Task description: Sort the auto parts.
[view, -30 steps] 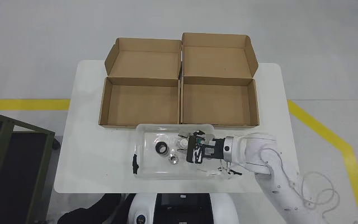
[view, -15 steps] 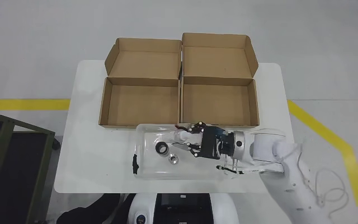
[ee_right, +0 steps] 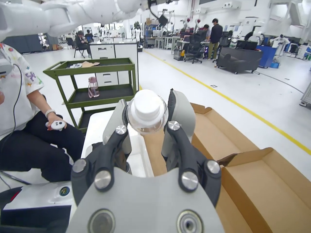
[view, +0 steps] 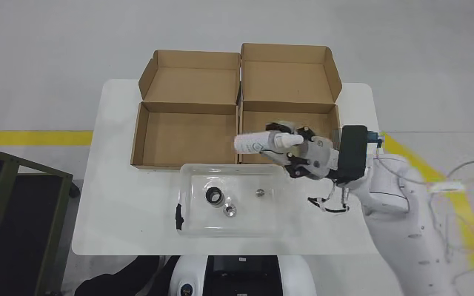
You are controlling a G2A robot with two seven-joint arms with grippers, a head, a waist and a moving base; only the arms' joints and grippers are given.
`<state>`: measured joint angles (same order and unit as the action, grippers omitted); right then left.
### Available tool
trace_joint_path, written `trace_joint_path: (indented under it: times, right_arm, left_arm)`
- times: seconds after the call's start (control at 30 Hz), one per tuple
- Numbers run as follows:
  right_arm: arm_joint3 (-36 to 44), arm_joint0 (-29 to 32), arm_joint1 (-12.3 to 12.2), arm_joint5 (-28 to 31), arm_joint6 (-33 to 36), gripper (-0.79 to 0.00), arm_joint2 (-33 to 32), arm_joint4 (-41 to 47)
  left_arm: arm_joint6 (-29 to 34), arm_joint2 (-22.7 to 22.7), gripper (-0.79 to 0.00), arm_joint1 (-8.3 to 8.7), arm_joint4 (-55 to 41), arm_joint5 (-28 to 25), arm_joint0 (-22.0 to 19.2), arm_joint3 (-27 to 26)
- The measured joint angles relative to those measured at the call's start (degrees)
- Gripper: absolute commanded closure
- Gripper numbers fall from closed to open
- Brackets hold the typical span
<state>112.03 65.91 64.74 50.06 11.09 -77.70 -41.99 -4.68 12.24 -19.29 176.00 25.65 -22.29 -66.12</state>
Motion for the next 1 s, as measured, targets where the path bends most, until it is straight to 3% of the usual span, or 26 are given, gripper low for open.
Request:
trace_joint_path:
  times: [0.47, 0.73, 1.0]
  right_arm:
    - [0.95, 1.53, -0.31, -0.22, -8.81, 0.000, -6.59, 5.26]
    - [1.22, 2.55, 0.17, -1.01, -14.95, 0.000, -6.23, 2.50]
    - [0.89, 2.49, 0.30, 0.71, -14.28, 0.000, -3.86, -0.84]
  left_arm:
    - [0.00, 0.00, -0.785, 0.00, 0.00, 0.00, 0.00, 0.00]
    - [0.00, 0.00, -0.785, 0.00, 0.00, 0.00, 0.00, 0.00]
    - [0.00, 0.00, -0.785, 0.00, 0.00, 0.00, 0.00, 0.00]
